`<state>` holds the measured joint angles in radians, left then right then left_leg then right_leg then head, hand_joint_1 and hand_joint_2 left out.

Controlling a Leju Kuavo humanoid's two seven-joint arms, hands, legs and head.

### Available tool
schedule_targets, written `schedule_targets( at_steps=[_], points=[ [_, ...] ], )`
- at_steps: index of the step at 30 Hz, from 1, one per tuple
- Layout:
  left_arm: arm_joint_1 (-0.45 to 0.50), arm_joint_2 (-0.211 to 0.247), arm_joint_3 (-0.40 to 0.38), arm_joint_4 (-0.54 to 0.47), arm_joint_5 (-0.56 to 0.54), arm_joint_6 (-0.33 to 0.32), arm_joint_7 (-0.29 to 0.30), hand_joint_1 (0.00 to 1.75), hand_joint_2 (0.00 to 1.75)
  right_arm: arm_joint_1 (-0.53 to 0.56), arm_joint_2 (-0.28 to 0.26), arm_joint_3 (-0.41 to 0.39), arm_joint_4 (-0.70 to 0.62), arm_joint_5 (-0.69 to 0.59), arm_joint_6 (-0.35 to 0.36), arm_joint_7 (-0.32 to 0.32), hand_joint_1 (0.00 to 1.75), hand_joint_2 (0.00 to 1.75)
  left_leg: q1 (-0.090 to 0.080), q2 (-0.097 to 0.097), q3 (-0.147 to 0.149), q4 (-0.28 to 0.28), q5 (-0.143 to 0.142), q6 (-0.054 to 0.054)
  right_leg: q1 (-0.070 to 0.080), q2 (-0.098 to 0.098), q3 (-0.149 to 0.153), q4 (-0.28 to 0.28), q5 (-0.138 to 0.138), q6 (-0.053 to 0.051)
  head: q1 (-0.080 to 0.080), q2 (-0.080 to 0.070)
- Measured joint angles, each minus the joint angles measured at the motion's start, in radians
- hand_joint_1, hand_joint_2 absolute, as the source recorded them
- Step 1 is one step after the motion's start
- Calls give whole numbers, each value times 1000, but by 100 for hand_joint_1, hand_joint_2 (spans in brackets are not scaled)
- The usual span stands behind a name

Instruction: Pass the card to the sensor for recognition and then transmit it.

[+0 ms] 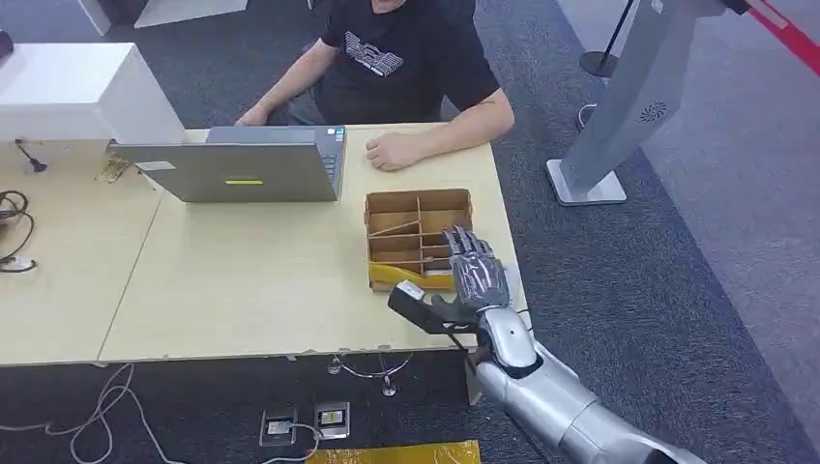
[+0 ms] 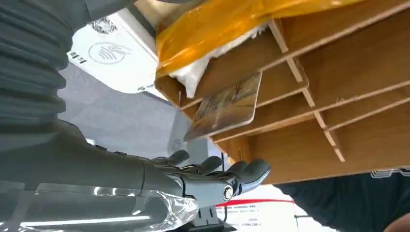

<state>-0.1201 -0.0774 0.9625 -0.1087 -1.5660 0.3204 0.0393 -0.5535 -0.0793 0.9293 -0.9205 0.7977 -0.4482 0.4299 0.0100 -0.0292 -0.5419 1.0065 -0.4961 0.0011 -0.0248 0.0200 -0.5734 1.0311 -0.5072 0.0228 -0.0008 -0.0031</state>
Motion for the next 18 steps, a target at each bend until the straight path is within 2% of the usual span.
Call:
schedule_targets(
  at_steps=[1, 12, 18],
  points=[
    [0, 0, 0, 0, 0, 1, 0, 0, 0, 0, 2, 0, 6, 1, 0, 0, 175, 175, 0, 0, 0, 0, 0, 0, 0, 0, 0, 0, 0, 0, 0, 0],
    [1, 0, -2, 0, 0, -4, 14, 0, 0, -7, 12, -1, 37, 39, 22, 28, 175, 175, 0, 0, 0, 0, 0, 0, 0, 0, 0, 0, 0, 0, 0, 0],
    [1, 0, -2, 0, 2, 23, -31, 0, 0, -15, 22, -2, 66, 42, 14, 21, 175, 175, 0, 0, 0, 0, 0, 0, 0, 0, 0, 0, 0, 0, 0, 0]
  ],
)
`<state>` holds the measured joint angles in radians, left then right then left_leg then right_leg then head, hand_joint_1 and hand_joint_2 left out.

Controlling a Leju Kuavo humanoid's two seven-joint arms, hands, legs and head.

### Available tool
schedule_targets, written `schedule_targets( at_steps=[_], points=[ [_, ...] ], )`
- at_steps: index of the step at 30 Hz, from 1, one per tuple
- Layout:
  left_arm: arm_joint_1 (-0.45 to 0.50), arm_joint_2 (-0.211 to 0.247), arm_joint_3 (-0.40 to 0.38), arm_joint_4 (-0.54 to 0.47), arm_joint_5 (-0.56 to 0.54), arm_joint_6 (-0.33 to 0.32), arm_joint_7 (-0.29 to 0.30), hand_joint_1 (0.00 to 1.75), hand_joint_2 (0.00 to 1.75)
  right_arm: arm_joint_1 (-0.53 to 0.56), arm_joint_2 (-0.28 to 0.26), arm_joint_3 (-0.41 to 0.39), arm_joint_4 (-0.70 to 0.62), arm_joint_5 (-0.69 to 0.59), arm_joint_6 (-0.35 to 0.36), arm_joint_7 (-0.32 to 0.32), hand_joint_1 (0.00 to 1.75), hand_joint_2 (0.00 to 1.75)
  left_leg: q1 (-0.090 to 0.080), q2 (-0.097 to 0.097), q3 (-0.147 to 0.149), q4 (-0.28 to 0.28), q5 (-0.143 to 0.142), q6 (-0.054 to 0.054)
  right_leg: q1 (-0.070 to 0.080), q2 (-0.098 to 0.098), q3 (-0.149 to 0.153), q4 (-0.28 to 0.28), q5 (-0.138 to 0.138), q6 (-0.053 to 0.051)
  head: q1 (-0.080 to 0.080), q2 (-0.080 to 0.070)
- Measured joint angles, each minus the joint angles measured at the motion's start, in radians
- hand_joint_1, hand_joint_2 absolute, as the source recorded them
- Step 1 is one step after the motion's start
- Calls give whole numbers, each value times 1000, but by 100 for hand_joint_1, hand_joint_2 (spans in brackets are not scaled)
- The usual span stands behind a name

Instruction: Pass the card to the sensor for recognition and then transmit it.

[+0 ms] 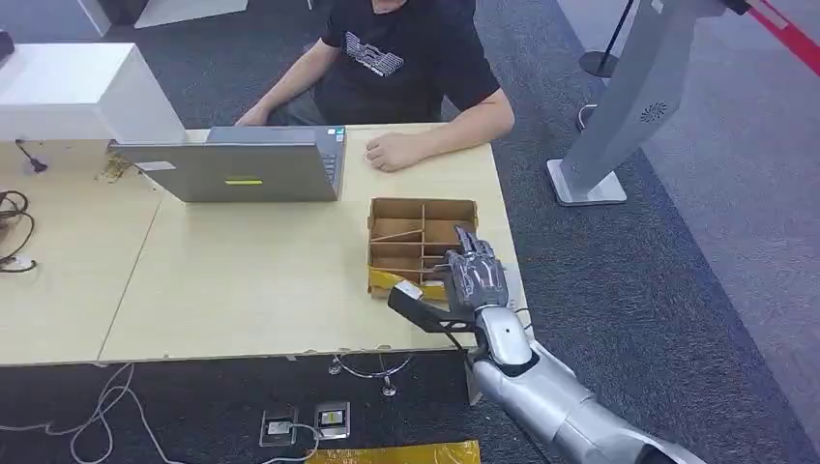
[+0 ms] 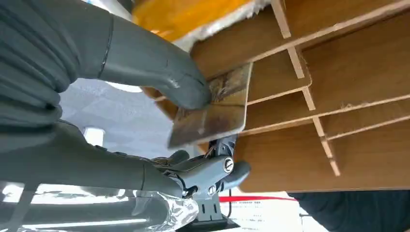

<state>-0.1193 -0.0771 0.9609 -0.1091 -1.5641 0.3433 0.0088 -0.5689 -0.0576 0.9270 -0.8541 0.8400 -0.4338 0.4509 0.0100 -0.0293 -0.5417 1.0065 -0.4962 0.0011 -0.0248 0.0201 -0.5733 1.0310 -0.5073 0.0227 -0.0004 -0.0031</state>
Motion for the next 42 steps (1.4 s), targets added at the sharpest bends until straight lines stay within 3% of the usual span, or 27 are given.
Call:
schedule_targets(
  at_steps=[10, 18, 24, 31, 38, 42],
  points=[
    [0, 0, 0, 0, -2, -3, 3, 0, 0, -4, 14, -11, 37, 17, -15, -2, 175, 175, 0, 1, 0, 0, 0, 0, 0, 0, 0, 0, 0, 0, 0, 0],
    [1, 0, 0, 0, -2, -8, 5, 0, 0, -9, 0, -26, 19, 106, 31, 69, 175, 175, 0, 0, 1, 0, 0, 0, 0, 1, 0, 0, 0, 0, 0, 0],
    [4, 4, 0, 0, -2, -33, 34, 0, 0, -41, -55, -26, -80, 201, 128, 148, 175, 175, 0, 1, 0, 0, 0, 0, 0, 1, 0, 0, 0, 0, 0, 0],
    [4, 7, 0, 0, -2, -28, 35, 0, 0, -94, -105, -46, -232, 293, 138, 191, 175, 175, 0, 1, 1, 0, 0, 0, 0, 2, 0, 0, 0, 0, 0, 0],
    [3, 6, 0, 0, -2, -17, 15, 0, 0, -139, -113, -54, -367, 392, 149, 192, 175, 175, 0, 2, 0, 0, 0, 0, 0, 3, 0, 0, 0, 0, 0, 0],
    [3, 5, 0, 0, -2, -17, 6, 0, 0, -150, -102, -55, -409, 392, 123, 159, 175, 175, 0, 2, 0, 0, 0, 0, 0, 3, 0, 0, 0, 0, 0, 0]
  ],
)
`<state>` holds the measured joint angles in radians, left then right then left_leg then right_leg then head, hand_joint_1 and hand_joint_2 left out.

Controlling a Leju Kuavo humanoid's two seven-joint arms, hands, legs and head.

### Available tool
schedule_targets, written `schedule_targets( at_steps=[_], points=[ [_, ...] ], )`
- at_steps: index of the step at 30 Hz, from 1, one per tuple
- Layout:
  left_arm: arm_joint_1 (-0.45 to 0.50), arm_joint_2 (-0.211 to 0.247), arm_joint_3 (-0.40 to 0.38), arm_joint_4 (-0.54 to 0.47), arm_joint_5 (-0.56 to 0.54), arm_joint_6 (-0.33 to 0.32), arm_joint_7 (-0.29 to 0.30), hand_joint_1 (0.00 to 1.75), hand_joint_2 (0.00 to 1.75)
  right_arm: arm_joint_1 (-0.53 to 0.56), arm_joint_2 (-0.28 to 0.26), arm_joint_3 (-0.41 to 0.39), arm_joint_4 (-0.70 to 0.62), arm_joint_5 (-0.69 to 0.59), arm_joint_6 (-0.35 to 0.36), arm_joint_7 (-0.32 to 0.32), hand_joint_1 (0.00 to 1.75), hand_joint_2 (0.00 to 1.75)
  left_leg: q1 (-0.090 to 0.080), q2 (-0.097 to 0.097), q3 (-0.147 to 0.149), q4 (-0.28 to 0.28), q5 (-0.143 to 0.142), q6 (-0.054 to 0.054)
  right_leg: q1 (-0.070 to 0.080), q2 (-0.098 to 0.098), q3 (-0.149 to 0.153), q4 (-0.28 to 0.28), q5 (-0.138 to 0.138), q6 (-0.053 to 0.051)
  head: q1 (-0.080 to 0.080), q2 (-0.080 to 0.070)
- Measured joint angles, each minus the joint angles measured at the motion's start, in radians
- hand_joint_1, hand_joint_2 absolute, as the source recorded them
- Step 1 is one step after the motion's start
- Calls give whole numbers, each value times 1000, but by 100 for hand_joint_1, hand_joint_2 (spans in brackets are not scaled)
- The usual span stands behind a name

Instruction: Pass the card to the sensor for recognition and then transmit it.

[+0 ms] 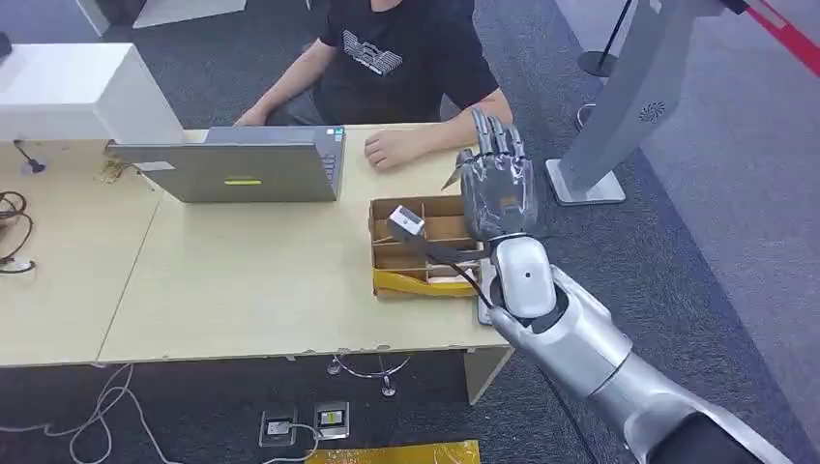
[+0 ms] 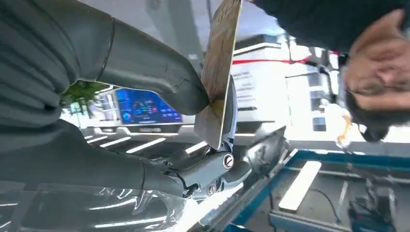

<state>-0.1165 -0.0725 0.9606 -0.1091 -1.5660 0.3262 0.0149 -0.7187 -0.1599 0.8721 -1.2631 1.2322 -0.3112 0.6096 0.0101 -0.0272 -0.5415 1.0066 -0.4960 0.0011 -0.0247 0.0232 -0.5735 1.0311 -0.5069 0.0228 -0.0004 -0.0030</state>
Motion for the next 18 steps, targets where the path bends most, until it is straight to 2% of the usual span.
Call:
schedule_targets(
  at_steps=[5, 18],
  points=[
    [0, -1, 0, 0, 3, -2, 6, 0, 0, 7, 15, 0, 0, -18, -44, -15, 175, 175, 0, 0, 0, 0, 0, 0, 0, 0, 0, 0, 0, 0, 0, 0],
    [0, -1, 1, 0, 4, -13, 30, 0, 0, 10, 29, 0, 5, -30, -44, -25, 175, 175, 0, 0, -1, 0, 0, 0, 0, 0, -1, 0, 0, 0, 0, 0]
  ],
)
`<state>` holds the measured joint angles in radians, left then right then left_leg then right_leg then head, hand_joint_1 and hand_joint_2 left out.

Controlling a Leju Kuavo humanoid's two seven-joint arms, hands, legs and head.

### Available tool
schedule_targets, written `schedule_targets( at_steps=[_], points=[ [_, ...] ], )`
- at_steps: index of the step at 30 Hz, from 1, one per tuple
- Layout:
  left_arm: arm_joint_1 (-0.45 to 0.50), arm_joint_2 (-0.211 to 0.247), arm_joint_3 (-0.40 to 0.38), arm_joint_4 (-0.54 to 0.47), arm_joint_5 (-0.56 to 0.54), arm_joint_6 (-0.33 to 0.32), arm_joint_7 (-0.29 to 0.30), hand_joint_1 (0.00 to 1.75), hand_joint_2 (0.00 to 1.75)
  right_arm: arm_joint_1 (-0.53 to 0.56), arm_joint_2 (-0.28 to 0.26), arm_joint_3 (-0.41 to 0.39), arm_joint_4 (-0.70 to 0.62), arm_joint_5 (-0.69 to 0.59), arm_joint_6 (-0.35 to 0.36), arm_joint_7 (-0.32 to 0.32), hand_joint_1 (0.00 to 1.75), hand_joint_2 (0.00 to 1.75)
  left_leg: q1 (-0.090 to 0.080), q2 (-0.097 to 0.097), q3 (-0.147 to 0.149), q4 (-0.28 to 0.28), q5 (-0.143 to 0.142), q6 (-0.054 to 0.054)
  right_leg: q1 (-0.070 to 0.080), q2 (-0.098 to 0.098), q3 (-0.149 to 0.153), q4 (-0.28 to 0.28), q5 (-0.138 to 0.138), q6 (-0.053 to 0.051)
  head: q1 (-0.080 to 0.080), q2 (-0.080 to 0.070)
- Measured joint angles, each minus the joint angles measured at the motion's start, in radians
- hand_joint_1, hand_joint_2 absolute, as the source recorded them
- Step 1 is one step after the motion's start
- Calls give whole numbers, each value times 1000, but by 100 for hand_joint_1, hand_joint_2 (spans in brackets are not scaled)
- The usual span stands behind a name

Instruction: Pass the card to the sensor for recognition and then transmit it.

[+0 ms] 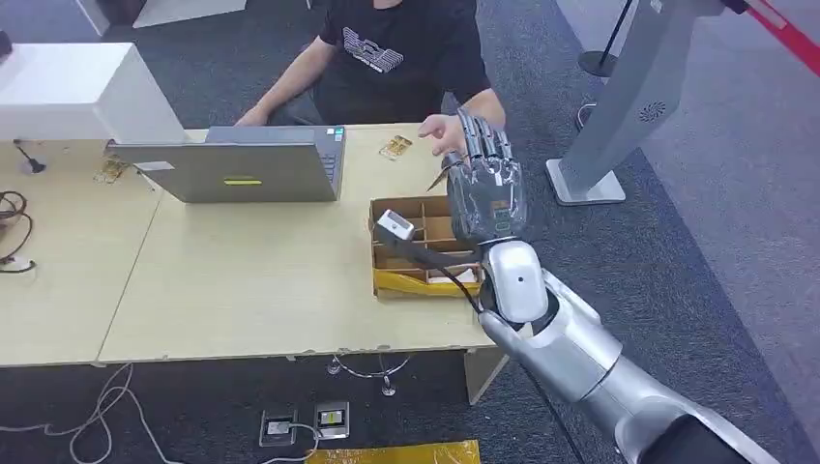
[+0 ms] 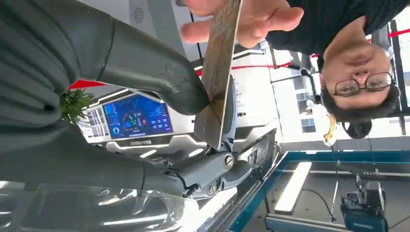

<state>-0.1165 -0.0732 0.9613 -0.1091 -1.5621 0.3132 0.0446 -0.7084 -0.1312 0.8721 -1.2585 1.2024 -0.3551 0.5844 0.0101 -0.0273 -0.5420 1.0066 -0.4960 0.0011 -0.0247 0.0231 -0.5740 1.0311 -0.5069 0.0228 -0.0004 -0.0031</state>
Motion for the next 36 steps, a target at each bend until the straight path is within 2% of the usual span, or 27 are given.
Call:
schedule_targets(
  at_steps=[15, 16, 17, 36],
  points=[
    [0, -6, 3, 0, -3, 12, -21, 0, 0, 11, 6, -1, 8, -12, 16, 1, 175, 175, 0, 0, 0, 0, 0, 0, 0, 0, 0, 0, 0, 0, 0, 0],
    [0, -6, 3, 0, -3, 12, -20, 0, 0, 11, 6, -1, 8, -12, 16, 0, 99, 175, 0, 0, 0, 0, 0, 0, 0, 0, 0, 0, 0, 0, 0, 0],
    [0, -6, 3, 0, -3, 12, -18, 0, 0, 12, 6, -1, 8, -15, 16, 0, 0, 175, 0, 0, 0, 0, 0, 0, 0, 0, 0, 0, 0, 0, 0, 0],
    [0, -7, 10, 0, -3, 10, -4, 0, 0, 27, 6, -7, 32, -25, -3, -10, 0, 175, 0, 0, 0, 0, 0, 0, 0, 0, 0, 0, 0, 0, 0, 0]
  ],
)
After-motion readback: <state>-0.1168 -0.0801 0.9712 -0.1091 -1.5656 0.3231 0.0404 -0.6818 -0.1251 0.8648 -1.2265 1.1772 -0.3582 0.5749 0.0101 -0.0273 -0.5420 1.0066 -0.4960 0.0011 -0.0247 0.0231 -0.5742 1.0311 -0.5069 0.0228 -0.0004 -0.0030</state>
